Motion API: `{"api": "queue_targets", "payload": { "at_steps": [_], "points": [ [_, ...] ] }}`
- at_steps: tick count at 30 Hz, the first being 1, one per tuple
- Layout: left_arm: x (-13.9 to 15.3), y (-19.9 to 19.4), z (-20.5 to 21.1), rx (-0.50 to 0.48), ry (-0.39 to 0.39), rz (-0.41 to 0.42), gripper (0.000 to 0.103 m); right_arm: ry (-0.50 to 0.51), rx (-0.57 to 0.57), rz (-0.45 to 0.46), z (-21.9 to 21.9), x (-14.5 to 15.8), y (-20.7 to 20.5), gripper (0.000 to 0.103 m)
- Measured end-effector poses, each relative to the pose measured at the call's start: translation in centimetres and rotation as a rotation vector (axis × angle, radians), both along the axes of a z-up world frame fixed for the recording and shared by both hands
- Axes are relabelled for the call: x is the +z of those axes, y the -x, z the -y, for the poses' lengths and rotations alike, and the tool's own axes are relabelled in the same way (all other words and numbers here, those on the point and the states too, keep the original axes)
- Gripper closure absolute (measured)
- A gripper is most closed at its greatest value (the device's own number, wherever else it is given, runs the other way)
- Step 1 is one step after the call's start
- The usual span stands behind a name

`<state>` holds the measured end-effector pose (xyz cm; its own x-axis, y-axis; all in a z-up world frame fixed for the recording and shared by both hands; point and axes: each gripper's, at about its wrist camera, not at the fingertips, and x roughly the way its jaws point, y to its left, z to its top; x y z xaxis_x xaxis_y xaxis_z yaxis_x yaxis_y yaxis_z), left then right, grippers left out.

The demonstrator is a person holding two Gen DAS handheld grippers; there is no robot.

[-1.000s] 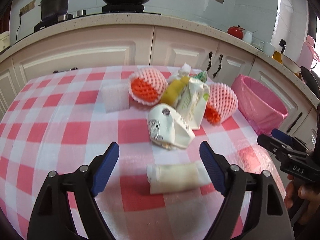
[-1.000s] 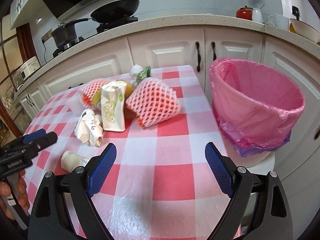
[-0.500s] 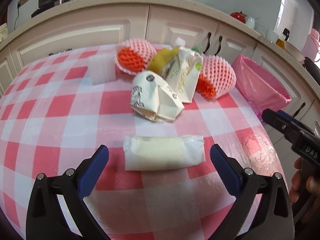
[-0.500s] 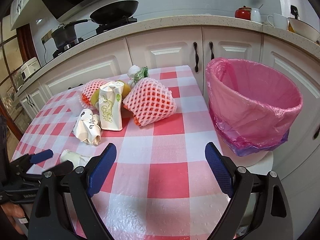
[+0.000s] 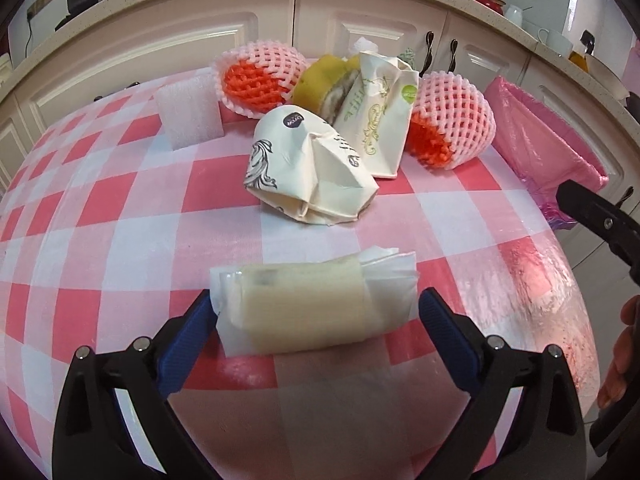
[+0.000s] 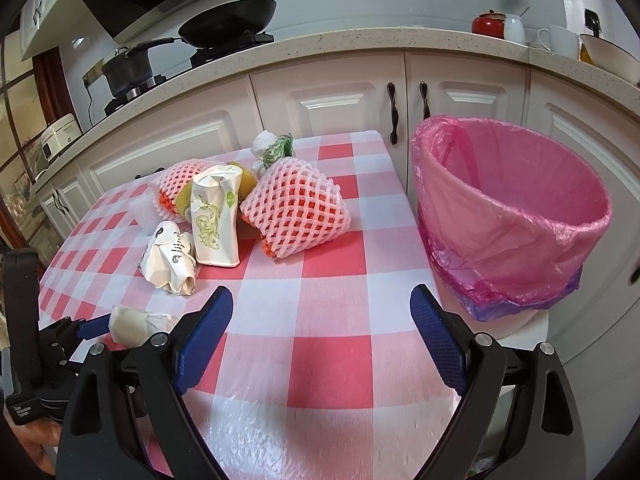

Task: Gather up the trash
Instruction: 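Grasp the paper-wrapped roll with the left tool while the right tool grasps a pink foam fruit net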

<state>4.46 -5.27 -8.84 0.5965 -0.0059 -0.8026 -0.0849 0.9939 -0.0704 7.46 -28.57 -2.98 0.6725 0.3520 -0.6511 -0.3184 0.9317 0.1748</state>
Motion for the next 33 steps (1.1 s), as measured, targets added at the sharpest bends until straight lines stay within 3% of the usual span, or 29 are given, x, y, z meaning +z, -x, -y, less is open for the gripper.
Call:
{"api": "queue_targets", "payload": {
  "at_steps": [8, 23, 28, 30, 33],
  "points": [
    [0.4, -0.3, -0.8, 0.0, -0.007, 0.007, 0.011, 0.047, 0.029, 0.008, -2.1, 0.4, -2.0, 0.018],
    [1.8, -0.8, -3.5, 0.042, 0.026, 0.049, 0.014, 0.264, 0.088, -0.018, -7.2, -0.6, -9.1, 0.018],
    [2.3, -1.0, -4.3, 0.06, 0.028, 0.059, 0.014, 0.275, 0.111, -0.047, -7.6, -1.4, -10.5, 0.018],
    [2.5, -1.0, -4.6, 0.067, 0.03, 0.062, 0.014, 0.274, 0.129, -0.058, -7.9, -1.7, -10.8, 0.023],
    [2.7, -1.1, -4.9, 0.075, 0.03, 0.067, 0.014, 0.26, 0.153, -0.089, -8.2, -2.6, -11.5, 0.038]
  ]
}}
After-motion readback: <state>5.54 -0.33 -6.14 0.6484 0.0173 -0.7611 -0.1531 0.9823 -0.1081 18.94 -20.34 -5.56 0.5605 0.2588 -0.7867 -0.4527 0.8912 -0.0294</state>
